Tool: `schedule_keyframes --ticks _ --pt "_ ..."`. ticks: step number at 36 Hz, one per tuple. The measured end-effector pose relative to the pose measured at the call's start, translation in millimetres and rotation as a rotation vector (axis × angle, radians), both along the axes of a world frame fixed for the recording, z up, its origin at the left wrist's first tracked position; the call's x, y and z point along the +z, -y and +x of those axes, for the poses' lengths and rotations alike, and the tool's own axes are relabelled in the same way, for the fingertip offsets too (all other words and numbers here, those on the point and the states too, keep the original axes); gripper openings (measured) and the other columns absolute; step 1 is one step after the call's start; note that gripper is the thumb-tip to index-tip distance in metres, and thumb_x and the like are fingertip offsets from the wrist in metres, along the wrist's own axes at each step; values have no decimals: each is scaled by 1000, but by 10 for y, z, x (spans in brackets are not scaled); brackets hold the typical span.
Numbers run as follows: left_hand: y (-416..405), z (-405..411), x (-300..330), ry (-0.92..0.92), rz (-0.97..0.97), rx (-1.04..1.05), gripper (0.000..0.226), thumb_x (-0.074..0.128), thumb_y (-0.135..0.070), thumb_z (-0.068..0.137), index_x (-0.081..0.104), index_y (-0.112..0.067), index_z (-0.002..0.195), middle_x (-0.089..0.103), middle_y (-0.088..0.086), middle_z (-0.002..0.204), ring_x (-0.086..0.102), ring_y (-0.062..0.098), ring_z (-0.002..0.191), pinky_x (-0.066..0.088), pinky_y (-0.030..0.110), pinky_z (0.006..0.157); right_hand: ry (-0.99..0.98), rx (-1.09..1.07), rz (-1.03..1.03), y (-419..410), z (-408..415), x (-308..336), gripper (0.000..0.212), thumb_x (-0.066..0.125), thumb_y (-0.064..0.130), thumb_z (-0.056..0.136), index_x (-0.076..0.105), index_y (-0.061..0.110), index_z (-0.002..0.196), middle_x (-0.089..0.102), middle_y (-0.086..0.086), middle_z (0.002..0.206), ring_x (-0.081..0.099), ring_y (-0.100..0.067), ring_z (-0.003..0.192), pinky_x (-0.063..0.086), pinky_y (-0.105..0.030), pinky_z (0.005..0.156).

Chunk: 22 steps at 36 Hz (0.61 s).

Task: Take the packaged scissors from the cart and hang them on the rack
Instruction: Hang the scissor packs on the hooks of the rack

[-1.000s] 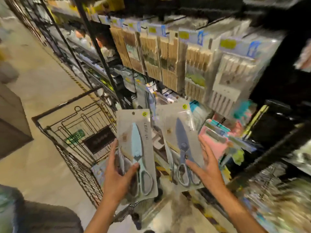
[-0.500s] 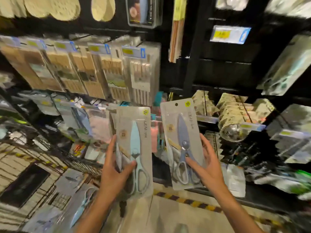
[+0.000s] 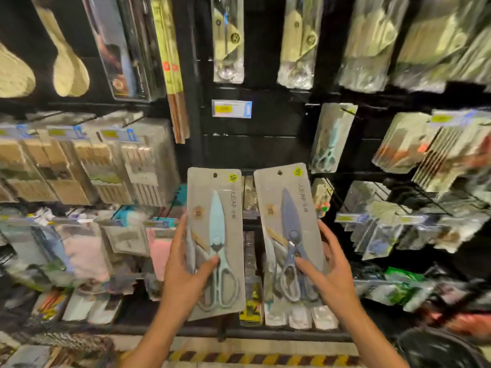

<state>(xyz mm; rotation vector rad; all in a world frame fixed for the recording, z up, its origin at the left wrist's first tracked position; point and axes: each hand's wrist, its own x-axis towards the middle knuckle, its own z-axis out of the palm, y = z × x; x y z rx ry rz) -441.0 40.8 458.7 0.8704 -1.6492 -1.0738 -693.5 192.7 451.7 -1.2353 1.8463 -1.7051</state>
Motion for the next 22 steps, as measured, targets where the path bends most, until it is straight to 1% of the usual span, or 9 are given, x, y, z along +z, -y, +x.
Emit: schedule_keyframes --ticks 4,6,8,9,11,13,15,18,22 --pt "-199 -523 108 -30 14 -35 101 84 -13 85 28 -62 152 34 -40 156 37 -1 148 33 45 123 2 -18 -56 -245 -447 98 80 81 34 84 36 63 143 54 36 135 59 9 117 52 -7 81" --pt "-293 -787 146 -52 10 -61 100 83 -13 85 28 -64 151 37 -35 157 41 5 147 38 51 121 14 -35 -83 -359 -677 137 81 81 30 84 37 62 143 55 30 138 59 7 119 53 -8 83" --pt "-377 -1043 198 -76 8 -87 101 84 -14 84 27 -64 151 38 -27 160 43 10 147 42 56 117 23 -44 -100 -460 -907 167 82 81 26 84 38 64 142 56 32 136 60 6 119 54 -10 84" --pt "-420 -1172 228 -85 -11 -94 100 84 -14 84 28 -62 152 38 -28 159 43 5 145 42 54 117 30 -44 -103 -508 -1023 184 81 81 27 83 38 65 141 56 34 135 61 7 118 54 -10 84" --pt "-508 -1402 285 -106 -52 -95 99 84 -15 84 29 -59 153 39 -40 152 42 -13 138 40 40 116 36 -44 -102 -587 -1239 225 81 80 35 81 37 64 143 56 34 135 61 9 116 54 -10 82" --pt "-580 -1598 315 -131 -57 -91 98 84 -19 82 30 -59 153 38 -48 147 40 -23 133 40 29 110 25 -52 -102 -643 -1441 258 81 80 38 79 36 67 141 55 31 137 60 9 115 54 -10 82" --pt "-629 -1757 335 -120 -62 -72 98 85 -22 81 29 -60 153 35 -52 145 37 -26 132 37 29 111 16 -50 -107 -677 -1623 278 81 80 37 79 36 71 137 55 31 137 61 8 116 55 -11 84" --pt "-647 -1946 370 -58 -102 -37 99 85 -20 83 27 -66 150 30 -56 144 33 -29 132 34 31 112 13 -39 -113 -687 -1849 295 82 81 38 78 36 70 138 56 39 131 62 6 117 57 -15 87" --pt "-576 -2159 452 -56 -132 -41 99 85 -21 83 27 -64 151 33 -57 141 36 -28 130 37 20 104 1 -43 -132 -603 -2078 350 82 79 44 76 35 68 140 52 41 133 59 9 119 55 -10 86"
